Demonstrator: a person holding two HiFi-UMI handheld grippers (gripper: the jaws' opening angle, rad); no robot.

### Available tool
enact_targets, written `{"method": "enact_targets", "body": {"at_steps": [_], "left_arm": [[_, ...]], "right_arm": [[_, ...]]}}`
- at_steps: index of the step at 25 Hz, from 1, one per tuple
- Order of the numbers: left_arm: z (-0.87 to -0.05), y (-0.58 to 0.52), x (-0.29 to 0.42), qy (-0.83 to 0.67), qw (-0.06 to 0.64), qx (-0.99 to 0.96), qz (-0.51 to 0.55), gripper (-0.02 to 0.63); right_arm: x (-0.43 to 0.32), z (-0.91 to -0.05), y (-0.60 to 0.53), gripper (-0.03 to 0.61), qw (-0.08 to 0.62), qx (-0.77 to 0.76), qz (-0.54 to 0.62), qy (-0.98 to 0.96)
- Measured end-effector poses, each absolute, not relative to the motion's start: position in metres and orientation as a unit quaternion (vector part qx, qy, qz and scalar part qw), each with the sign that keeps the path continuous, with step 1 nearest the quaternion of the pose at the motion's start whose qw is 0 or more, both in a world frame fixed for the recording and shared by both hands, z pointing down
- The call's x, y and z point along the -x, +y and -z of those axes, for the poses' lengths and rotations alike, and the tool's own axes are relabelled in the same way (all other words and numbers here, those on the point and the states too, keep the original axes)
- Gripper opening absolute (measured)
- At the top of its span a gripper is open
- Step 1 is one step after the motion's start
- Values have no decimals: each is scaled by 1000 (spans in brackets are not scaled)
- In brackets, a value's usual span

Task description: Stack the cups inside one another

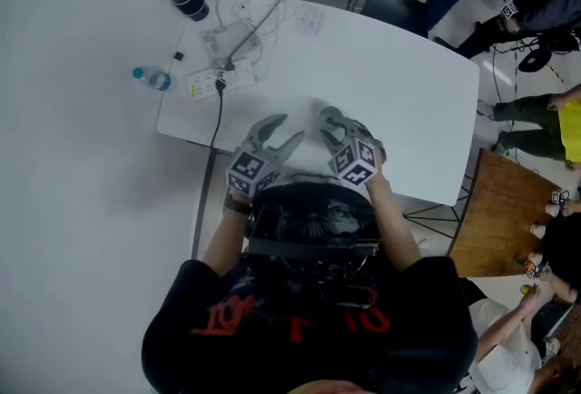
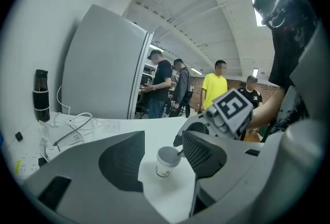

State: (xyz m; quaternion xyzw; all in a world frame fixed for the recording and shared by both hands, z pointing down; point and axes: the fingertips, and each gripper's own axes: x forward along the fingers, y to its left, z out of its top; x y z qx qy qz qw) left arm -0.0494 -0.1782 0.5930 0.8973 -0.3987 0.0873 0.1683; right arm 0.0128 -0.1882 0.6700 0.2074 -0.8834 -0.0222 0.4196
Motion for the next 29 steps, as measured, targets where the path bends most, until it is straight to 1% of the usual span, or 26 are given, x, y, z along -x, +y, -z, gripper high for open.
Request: {"method": "enact_targets", "body": {"at_steps": [1, 3, 4, 6, 11, 18, 29], "left_arm": [[-586, -177, 50, -399, 170, -898, -77, 230], [-572, -175, 53, -401, 179, -897, -46, 230], [-565, -174, 53, -401, 185, -897, -28, 230], [-552, -173, 52, -402, 186, -896, -1, 230], [-516, -174, 41, -396, 164, -903, 15, 229], [-473, -182, 33, -404, 134, -904, 38, 224], [-475, -169, -12, -385, 149, -910, 33, 224]], "right_arm": [[-15, -647, -188, 85, 339, -232, -28, -912], [-23, -596, -192, 6, 184, -271, -113, -938], [-28, -577, -194, 6, 131, -282, -138, -940], [-35, -554, -199, 5, 74, -297, -158, -939], [-48, -522, -206, 5, 31, -330, -145, -932], [-91, -489, -208, 5, -23, -372, -147, -916], [-123, -488, -200, 5, -45, -369, -173, -912]]}}
